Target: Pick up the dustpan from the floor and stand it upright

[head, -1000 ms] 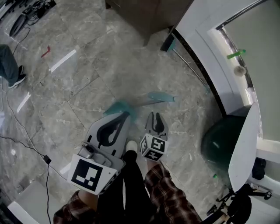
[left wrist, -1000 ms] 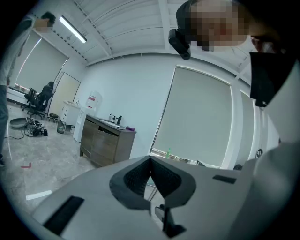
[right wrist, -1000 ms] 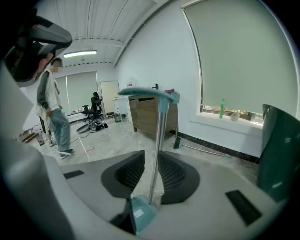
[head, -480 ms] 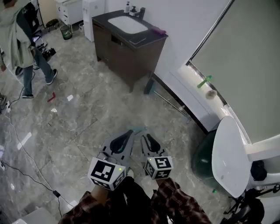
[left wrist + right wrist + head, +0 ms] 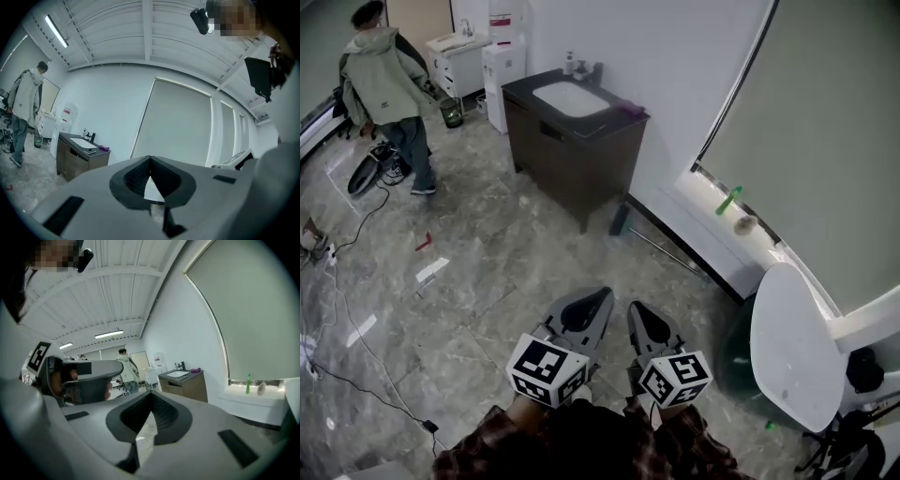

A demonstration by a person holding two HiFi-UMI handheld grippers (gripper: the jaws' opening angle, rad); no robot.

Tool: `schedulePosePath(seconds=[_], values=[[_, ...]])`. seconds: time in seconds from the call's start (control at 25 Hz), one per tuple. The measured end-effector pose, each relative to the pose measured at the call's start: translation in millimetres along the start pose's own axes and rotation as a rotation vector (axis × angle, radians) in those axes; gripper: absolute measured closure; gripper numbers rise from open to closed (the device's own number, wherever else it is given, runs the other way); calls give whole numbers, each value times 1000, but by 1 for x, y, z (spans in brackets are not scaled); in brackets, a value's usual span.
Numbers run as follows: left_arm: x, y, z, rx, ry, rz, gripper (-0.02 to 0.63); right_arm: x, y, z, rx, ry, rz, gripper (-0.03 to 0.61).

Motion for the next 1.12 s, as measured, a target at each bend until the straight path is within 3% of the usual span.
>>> schedulePosePath(seconds=[0.32, 0.6, 1.12], values=[[-3, -15, -16, 5, -21, 20, 603, 17, 0, -5, -47, -28, -73, 568], [-6, -13, -11, 10, -14, 16, 604, 17, 3, -5, -35, -36, -58, 568], [7, -4, 23, 1, 53, -5, 604, -17, 5, 13, -37, 36, -61, 568]])
Point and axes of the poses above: the fingertips, and each gripper's own axes: x backward along the fingers, z to its left, y out of its top, the point moved 3 cm from there along x, backward along the fingers, and after that the axes turned 12 degrees about y, right-handed, at the moved point
